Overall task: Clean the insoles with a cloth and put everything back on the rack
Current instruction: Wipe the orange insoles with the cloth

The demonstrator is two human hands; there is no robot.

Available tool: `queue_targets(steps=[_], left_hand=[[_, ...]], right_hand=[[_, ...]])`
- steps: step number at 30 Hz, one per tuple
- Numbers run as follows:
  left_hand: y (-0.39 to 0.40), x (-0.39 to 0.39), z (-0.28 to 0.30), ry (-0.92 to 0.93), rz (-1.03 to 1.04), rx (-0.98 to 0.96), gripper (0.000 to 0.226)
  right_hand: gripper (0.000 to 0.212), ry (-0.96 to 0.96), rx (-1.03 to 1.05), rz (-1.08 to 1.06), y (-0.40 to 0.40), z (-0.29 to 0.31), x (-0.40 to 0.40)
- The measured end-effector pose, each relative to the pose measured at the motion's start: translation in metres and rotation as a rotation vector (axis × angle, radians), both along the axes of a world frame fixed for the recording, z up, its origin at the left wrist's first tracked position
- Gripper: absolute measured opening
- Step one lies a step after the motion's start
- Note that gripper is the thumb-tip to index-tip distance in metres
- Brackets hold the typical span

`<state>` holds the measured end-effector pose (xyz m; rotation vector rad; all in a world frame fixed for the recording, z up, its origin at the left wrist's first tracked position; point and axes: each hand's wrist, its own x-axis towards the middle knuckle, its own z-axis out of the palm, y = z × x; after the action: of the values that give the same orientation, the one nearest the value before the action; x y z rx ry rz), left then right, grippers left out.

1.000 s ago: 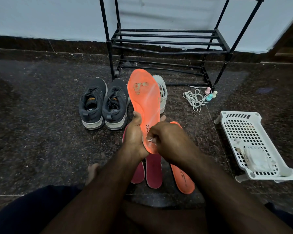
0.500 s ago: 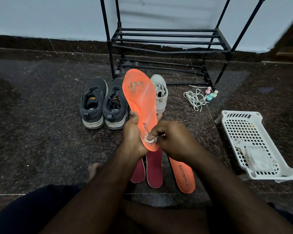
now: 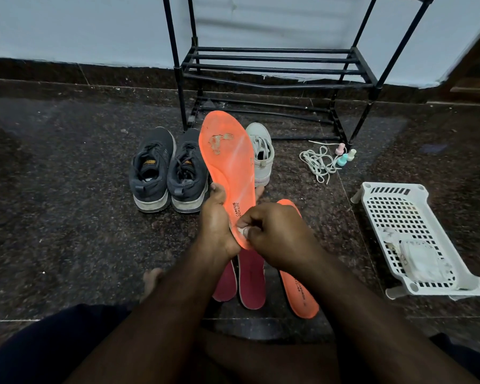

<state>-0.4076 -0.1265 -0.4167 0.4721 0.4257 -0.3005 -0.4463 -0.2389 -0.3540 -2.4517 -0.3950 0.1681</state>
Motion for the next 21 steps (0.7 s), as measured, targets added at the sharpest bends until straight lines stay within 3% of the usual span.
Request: queue_targets(steps=[6,9,13,18,21], left_hand=[[0.001,0.000,0.005,0.053,0.000,0.025,0.075],[-0.001,-0.003,0.006,0.076,-0.027,0.032,0.079],[0.002,-0.001,0.007,0.048,0.019,0.047,0.071],[-0.001,-0.005,0.006,0.018,-0.024,0.063,0.074],[-0.003,-0.004,0.004,0.036,-0.042,0.052,0.077]], right_hand=[[0.022,0.090,0.240,-0.051,0.001,0.003,-0.001],[0.023,-0.004,0.167,-0.023,0.005,0.003,-0.004],[0.020,0.112,0.120,0.099,-0.002,0.005,-0.002],[0.021,-0.035,0.198,-0.113,-0.010,0.003,0.009],[0.021,-0.001,0.171,-0.068,0.000,-0.002,0.003]])
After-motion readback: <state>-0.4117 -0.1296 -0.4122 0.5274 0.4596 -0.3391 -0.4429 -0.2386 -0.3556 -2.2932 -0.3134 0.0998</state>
